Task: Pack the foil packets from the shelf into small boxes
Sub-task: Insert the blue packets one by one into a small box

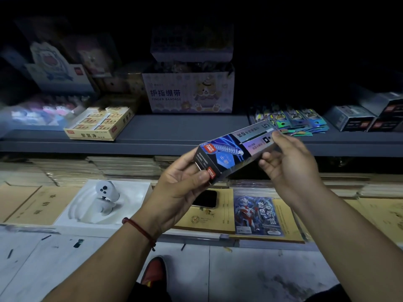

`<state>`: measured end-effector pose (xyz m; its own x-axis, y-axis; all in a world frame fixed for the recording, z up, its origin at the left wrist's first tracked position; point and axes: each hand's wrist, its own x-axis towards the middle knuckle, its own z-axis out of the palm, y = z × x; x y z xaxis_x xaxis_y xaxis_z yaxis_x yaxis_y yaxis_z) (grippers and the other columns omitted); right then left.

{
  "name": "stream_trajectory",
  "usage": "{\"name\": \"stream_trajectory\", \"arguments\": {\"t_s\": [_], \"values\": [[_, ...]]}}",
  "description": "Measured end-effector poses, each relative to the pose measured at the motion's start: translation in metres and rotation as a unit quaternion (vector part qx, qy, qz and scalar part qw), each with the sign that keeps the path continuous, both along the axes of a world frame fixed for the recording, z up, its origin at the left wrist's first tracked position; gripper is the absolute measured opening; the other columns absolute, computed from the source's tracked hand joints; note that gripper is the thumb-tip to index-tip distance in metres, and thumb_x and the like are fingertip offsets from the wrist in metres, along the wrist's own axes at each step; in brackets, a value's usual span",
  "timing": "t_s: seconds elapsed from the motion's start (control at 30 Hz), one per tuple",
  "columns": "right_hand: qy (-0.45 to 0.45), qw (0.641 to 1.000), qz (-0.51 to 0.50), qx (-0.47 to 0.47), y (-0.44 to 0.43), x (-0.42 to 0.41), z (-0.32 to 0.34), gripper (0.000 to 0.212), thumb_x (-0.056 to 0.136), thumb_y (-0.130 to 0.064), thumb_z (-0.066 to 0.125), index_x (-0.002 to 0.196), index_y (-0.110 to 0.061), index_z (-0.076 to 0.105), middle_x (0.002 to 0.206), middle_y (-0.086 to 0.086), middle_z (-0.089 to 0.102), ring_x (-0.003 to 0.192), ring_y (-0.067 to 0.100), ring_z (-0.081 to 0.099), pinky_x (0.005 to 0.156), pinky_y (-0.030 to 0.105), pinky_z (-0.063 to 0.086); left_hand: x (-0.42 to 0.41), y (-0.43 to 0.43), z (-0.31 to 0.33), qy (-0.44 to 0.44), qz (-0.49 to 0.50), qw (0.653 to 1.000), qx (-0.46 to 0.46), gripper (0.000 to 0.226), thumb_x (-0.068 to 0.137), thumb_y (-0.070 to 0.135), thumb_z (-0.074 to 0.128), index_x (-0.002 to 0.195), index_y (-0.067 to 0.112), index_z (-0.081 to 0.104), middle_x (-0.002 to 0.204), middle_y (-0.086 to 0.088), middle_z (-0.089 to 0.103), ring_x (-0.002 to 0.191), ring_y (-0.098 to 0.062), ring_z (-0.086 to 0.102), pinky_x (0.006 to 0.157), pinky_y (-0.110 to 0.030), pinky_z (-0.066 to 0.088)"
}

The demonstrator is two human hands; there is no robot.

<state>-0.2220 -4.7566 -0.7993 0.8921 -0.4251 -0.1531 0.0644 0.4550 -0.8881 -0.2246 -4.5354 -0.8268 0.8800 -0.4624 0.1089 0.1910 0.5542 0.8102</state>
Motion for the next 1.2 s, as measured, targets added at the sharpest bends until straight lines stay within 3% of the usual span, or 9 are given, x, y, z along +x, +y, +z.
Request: {"name": "stream_trajectory", "arguments": {"t_s": [0.13,0.37,0.5,0.7,0.83,0.93,1.03,1.13,1.2], "values": [[-0.005,1.000,-0.007,-0.005,0.006,-0.003,-0.001,0.019,0.101,-0.023,0.063,0.115,-0.012,0.059,0.073,0.006,0.063,0.049,0.010,0.057,0.048,0.024,0.051,0.004,0.005,-0.001,-0.003,0.017,1.000,0.000,0.080,0.071,0.019,0.090,0.142,0.012,0.054,0.137,-0.019,0.063,0.124,-0.026,0.064,0.091,-0.027,0.057],[-0.001,1.000,-0.012,-0.005,0.007,-0.003,0.001,0.009,0.101,-0.021,0.064,0.098,-0.016,0.057,0.067,0.003,0.057,0.047,0.010,0.051,0.047,0.025,0.047,0.000,0.004,0.002,0.021,0.024,1.000,0.003,0.076,0.069,0.018,0.089,0.138,0.017,0.058,0.132,-0.020,0.066,0.118,-0.027,0.067,0.087,-0.026,0.058],[0.004,1.000,-0.009,-0.019,0.005,-0.005,-0.001,0.010,0.099,-0.024,0.066,0.100,-0.017,0.059,0.071,0.003,0.060,0.050,0.011,0.054,0.049,0.026,0.049,-0.002,0.004,0.002,0.034,0.028,0.999,0.005,0.083,0.067,0.020,0.092,0.142,0.021,0.055,0.132,-0.022,0.066,0.113,-0.033,0.069,0.083,-0.030,0.061],[0.024,0.999,-0.016,-0.042,-0.004,-0.010,0.002,0.022,0.095,-0.024,0.072,0.094,-0.013,0.052,0.097,0.013,0.069,0.057,0.015,0.065,0.044,0.022,0.047,0.001,0.005,0.008,0.069,0.058,0.996,-0.002,0.051,0.094,0.016,0.053,0.143,0.028,0.052,0.130,-0.015,0.069,0.100,-0.033,0.074,0.075,-0.032,0.064],[0.053,0.995,0.068,-0.052,-0.006,-0.014,0.009,0.033,0.090,-0.028,0.077,0.095,-0.014,0.049,0.087,0.005,0.067,0.051,0.016,0.060,0.043,0.025,0.041,0.009,0.009,0.011,0.100,0.102,0.989,-0.048,0.043,0.101,0.033,0.048,0.139,0.014,0.055,0.128,-0.016,0.068,0.090,-0.019,0.074,0.071,-0.024,0.062],[0.062,0.976,0.181,-0.107,-0.005,-0.017,0.013,0.027,0.091,-0.028,0.074,0.109,-0.011,0.062,0.089,0.008,0.069,0.052,0.018,0.055,0.045,0.026,0.039,0.013,0.013,0.011,0.109,0.131,0.983,-0.070,0.058,0.100,0.054,0.043,0.138,0.013,0.056,0.129,-0.015,0.069,0.093,-0.018,0.072,0.073,-0.023,0.061],[0.053,0.949,0.277,-0.145,0.000,-0.021,0.013,0.027,0.094,-0.022,0.070,0.119,-0.011,0.069,0.088,0.013,0.070,0.056,0.021,0.060,0.048,0.026,0.048,0.012,0.011,0.011,0.069,0.148,0.987,0.001,0.061,0.100,0.058,0.042,0.140,0.013,0.054,0.130,-0.013,0.068,0.100,-0.019,0.070,0.079,-0.023,0.061],[0.039,0.945,0.298,-0.132,0.009,-0.026,0.015,0.026,0.094,-0.017,0.070,0.117,-0.005,0.068,0.087,0.018,0.071,0.059,0.026,0.066,0.054,0.029,0.057,0.001,0.001,0.010,0.007,0.160,0.979,0.122,0.037,0.097,0.030,0.060,0.128,0.010,0.061,0.119,-0.017,0.071,0.090,-0.022,0.072,0.078,-0.028,0.062],[0.017,0.952,0.281,-0.119,0.014,-0.029,0.017,0.026,0.094,-0.017,0.070,0.118,-0.005,0.068,0.085,0.019,0.072,0.061,0.027,0.068,0.057,0.031,0.059,-0.010,-0.011,0.009,-0.037,0.145,0.972,0.182,0.040,0.089,0.020,0.068,0.128,0.012,0.061,0.113,-0.015,0.074,0.095,-0.028,0.073,0.081,-0.034,0.063]]}}
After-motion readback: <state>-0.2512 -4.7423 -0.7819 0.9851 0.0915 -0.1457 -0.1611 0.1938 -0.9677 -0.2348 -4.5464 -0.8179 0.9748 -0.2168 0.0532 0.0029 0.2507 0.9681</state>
